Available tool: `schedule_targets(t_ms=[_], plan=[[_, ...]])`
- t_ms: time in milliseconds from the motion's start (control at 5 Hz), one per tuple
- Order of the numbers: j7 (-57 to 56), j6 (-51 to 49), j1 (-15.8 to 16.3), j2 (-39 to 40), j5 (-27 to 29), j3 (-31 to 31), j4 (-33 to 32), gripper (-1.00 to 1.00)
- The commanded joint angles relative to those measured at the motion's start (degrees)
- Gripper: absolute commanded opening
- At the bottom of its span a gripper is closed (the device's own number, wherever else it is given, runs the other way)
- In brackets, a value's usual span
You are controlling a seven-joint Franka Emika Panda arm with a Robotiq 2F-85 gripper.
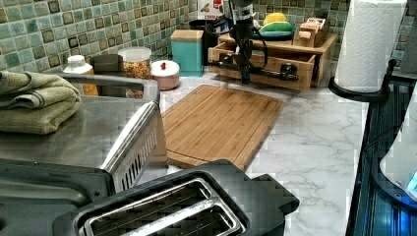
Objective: Close the drawer.
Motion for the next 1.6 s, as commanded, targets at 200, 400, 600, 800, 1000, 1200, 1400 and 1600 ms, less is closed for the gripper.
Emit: schedule_targets(t_ms=[200,400,600,800,1000,1200,1400,1600], plan=[[-17.2,3.6,-13.3,2.0,8.5,-7.6,13.6,-1.0],[-17.9,1.7,-15.1,5.3,9.7,-8.1,18.0,-1.0],[-16.9,1.7,-17.0,7.4,9.8,-7.6,21.0,-1.0],[-19.7,-1.2,-16.5,4.5,7.0,-7.7,19.5,-1.0],[-19.7,-1.2,-16.5,4.5,7.1,-7.7,19.5,-1.0],[-19.7,-1.2,-16.5,4.5,7.1,-7.7,19.5,-1.0],[-19.7,-1.2,-16.5,4.5,7.1,-7.7,19.5,-1.0],[-19.7,-1.2,-16.5,4.5,7.0,-7.6,19.5,-1.0]])
